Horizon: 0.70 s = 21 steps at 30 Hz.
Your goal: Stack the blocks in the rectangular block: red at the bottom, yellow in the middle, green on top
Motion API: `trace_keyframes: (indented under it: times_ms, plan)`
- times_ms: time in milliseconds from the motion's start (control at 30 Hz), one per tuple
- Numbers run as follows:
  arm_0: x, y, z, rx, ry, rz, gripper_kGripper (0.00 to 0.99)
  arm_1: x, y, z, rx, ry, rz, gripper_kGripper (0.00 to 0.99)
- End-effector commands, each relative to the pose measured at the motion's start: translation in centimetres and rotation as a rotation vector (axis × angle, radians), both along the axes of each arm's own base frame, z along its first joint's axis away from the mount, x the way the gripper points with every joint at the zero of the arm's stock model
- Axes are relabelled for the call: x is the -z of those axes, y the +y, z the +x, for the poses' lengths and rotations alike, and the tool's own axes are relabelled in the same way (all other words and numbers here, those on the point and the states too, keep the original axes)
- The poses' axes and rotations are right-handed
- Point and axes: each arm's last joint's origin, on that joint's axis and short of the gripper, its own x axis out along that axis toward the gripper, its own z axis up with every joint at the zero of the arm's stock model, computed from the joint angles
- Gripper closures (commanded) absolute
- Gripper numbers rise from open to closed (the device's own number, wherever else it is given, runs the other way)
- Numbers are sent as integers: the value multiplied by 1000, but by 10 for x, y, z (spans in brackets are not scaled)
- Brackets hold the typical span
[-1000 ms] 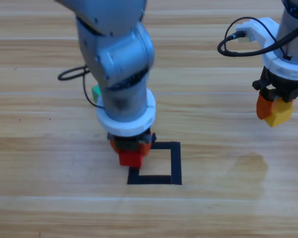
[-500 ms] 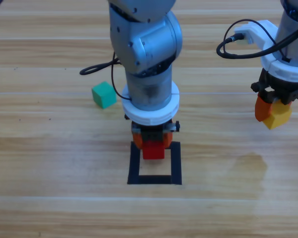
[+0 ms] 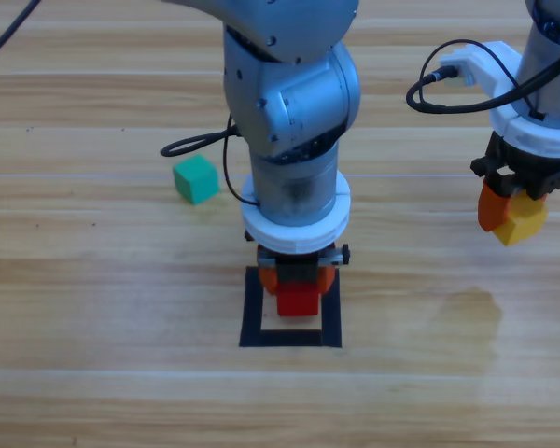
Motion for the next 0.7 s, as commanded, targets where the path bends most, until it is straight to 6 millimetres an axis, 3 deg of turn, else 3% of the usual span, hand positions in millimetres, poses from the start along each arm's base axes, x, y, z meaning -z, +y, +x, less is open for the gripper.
trace_keyframes:
  times_ms: [33,700]
  plan:
    - [23,-7,-7,30,37,47,990,10,8,-6,-28,23,7,841]
    - [39,-8,-5,67,52,68,990,14,9,-5,-29,29,5,841]
